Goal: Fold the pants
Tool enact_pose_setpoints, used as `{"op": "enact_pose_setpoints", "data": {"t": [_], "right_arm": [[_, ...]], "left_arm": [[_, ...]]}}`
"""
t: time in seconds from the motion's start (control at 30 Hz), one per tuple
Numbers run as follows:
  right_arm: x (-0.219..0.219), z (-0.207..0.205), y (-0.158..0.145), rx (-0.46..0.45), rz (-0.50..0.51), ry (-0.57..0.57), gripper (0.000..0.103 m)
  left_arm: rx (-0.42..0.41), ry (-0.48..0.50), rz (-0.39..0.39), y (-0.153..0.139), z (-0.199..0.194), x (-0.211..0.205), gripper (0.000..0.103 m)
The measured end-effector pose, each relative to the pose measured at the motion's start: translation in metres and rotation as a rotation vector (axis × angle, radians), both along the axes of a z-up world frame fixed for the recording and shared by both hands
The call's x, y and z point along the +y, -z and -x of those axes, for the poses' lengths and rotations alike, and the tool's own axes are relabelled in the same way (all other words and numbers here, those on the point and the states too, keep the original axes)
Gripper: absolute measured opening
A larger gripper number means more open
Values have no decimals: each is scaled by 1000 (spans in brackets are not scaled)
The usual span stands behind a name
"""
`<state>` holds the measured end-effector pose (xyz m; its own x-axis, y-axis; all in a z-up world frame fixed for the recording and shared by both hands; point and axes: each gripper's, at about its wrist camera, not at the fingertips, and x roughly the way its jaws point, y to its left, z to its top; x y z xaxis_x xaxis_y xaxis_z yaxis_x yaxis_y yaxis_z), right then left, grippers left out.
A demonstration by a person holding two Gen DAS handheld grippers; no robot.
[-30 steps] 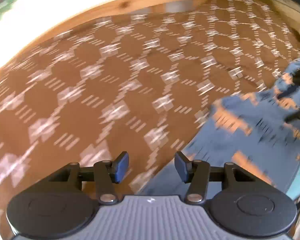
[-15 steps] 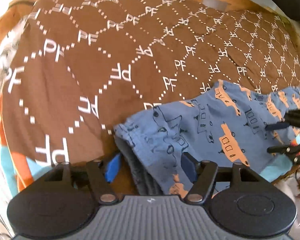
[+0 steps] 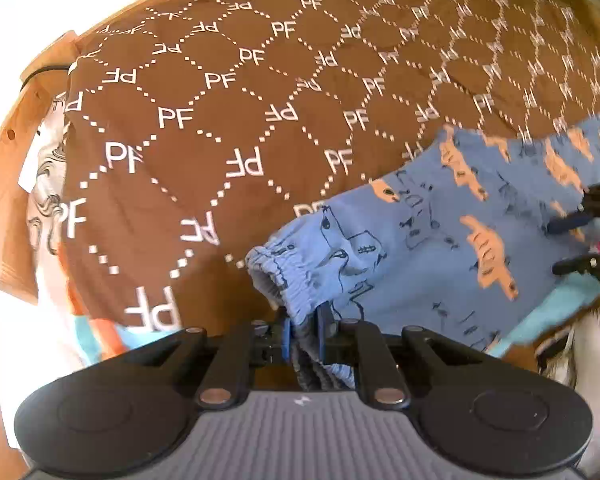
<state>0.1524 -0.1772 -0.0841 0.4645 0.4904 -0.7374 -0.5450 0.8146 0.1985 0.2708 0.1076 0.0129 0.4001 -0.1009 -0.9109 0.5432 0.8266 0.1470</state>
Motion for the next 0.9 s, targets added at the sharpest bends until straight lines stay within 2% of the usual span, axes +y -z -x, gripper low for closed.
{"op": "enact_pose_setpoints", "data": {"t": [0.17, 0.2, 0.27, 0.33, 0.37, 0.43, 0.53, 0.63, 0.7, 0.8, 0.9], "right_arm": [[1, 4, 9, 56, -76, 14, 54], [0, 6, 6, 55, -89, 5, 53], [-5, 15, -4, -4, -84, 24, 53], [-16, 21, -10, -31, -87, 97, 53], [-24, 24, -11, -39, -86, 148, 53], [-35, 33, -14, -65, -51, 217, 52], [-47, 48, -15, -80, 1, 258, 52], [-59, 65, -14, -102, 42, 365, 51], [-68, 78, -13, -128, 56, 441, 51], [-87, 98, -13, -158, 114, 530, 51], [-110, 113, -13, -166, 151, 592, 51]], "left_arm": [[70, -39, -31, 23, -13, 7, 17], [63, -46, -25, 25, -13, 7, 20], [46, -61, -22, 19, -9, 3, 27], [-28, -39, -46, 7, 2, -4, 39], [-79, -14, -55, 0, 10, -9, 49], [-162, 39, -34, -13, 26, -21, 55], [-204, 145, 60, -20, 41, -49, 55], [-157, 279, 168, -3, 52, -94, 55], [-118, 414, 229, 19, 63, -129, 55], [-62, 560, 265, 52, 76, -174, 49], [0, 620, 300, 76, 88, -198, 48]]}}
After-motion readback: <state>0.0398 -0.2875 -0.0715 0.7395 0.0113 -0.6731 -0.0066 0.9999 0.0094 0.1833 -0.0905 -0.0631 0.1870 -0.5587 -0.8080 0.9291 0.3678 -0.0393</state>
